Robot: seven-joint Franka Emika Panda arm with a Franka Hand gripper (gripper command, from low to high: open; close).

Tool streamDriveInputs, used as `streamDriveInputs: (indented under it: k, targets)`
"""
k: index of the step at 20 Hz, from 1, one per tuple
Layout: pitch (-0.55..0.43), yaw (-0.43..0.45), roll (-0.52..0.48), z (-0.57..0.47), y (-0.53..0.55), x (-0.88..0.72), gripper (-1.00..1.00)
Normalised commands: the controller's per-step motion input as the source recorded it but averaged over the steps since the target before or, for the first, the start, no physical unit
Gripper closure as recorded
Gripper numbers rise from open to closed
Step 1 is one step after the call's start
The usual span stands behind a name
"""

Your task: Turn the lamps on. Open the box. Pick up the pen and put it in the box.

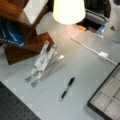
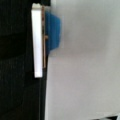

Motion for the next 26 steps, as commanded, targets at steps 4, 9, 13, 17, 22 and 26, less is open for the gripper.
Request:
streamDriveInputs:
  k: [4, 9, 13, 17, 22, 26]
  targets:
    - [0.067, 0.227, -0.170, 0.08, -0.50, 0.08, -1.00]
    - [0.050, 0.312, -0.201, 0.07, -0.59, 0.21, -1.00]
    - [0.061, 0.356, -0.280, 0.07, -0.55, 0.33, -1.00]
    - [0.059, 0.366, -0.352, 0.10, -0.47, 0.38, -1.00]
    - [0.038, 0.384, -0.457, 0.08, -0.39, 0.36, -1.00]
    - [0.102, 0.374, -0.527, 0.00, -0.49, 0.36, -1.00]
